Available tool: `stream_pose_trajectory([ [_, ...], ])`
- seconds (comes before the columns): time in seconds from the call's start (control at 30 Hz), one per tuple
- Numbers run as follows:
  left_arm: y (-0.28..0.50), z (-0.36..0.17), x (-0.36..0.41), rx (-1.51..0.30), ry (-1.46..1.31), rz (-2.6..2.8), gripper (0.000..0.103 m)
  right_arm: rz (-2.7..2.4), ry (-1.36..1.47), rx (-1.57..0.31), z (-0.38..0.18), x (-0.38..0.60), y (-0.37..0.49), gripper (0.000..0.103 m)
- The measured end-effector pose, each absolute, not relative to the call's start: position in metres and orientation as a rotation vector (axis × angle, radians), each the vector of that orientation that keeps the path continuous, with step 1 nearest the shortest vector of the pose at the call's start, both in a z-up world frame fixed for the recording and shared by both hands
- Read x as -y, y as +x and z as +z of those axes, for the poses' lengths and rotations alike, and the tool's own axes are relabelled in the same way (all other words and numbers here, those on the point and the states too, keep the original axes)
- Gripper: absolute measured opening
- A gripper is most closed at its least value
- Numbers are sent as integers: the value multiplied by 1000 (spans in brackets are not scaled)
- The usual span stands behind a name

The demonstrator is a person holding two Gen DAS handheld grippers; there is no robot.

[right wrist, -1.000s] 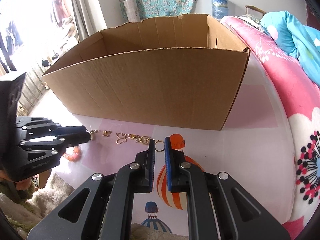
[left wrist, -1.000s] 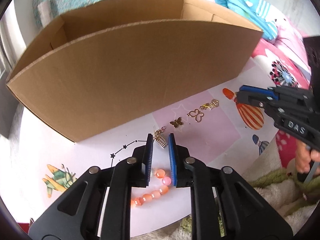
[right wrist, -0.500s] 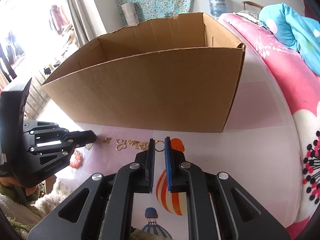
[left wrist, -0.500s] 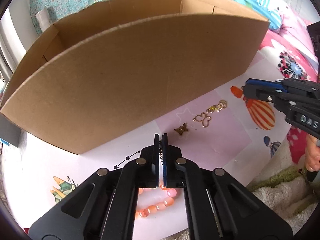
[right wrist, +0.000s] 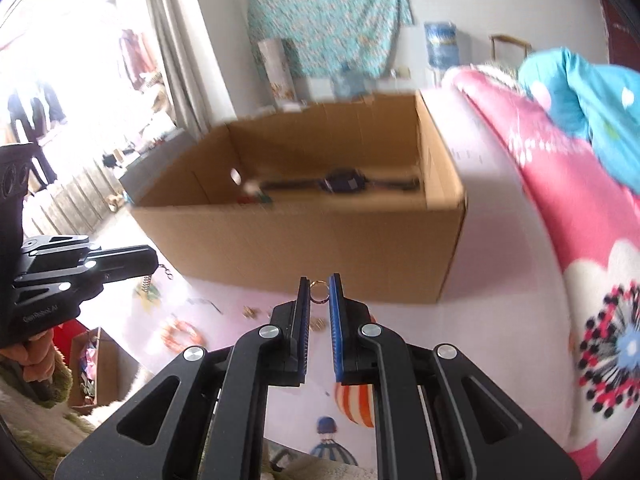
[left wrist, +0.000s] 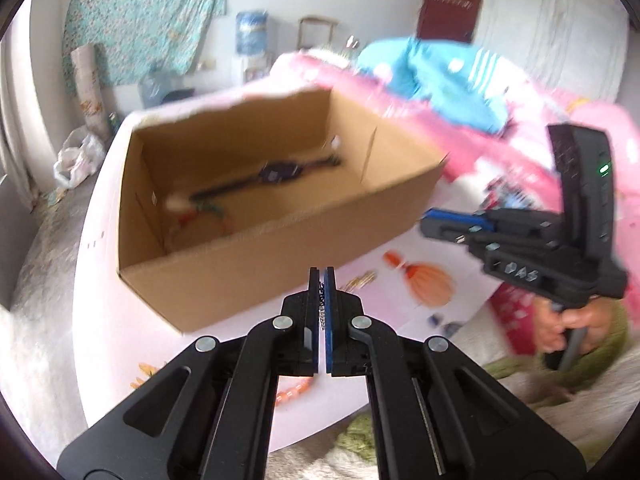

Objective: Organize jewelry
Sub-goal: 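Carry both held gold charms up over the cardboard box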

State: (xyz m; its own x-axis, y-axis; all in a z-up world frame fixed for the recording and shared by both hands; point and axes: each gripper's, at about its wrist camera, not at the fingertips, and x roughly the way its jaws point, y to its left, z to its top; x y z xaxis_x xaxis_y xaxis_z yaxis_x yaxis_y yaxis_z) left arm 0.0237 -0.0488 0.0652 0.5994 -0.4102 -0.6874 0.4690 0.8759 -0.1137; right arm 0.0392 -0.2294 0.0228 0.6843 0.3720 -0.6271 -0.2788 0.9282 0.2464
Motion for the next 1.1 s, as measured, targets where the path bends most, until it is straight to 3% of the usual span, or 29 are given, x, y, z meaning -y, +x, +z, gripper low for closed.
stream_pose_trajectory([
  [0.17, 30, 110, 44, -656, 55, -577, 1, 419, 140, -610, 70, 227, 45, 10],
  [0.33, 68, 117, 46, -649, 55, -577, 1, 445, 116, -573, 95, 220, 79, 10],
  [0.77, 190, 56, 49, -938, -32, -520, 2, 527, 26, -991, 50, 188, 216, 10],
  [0.93, 197, 49, 43, -967, -78, -500, 20, 522, 88, -1021, 45, 195, 229, 11],
  [1.1, 196, 51, 36, -953, -86, -483, 20, 498, 143, -992, 52, 210, 227, 11],
])
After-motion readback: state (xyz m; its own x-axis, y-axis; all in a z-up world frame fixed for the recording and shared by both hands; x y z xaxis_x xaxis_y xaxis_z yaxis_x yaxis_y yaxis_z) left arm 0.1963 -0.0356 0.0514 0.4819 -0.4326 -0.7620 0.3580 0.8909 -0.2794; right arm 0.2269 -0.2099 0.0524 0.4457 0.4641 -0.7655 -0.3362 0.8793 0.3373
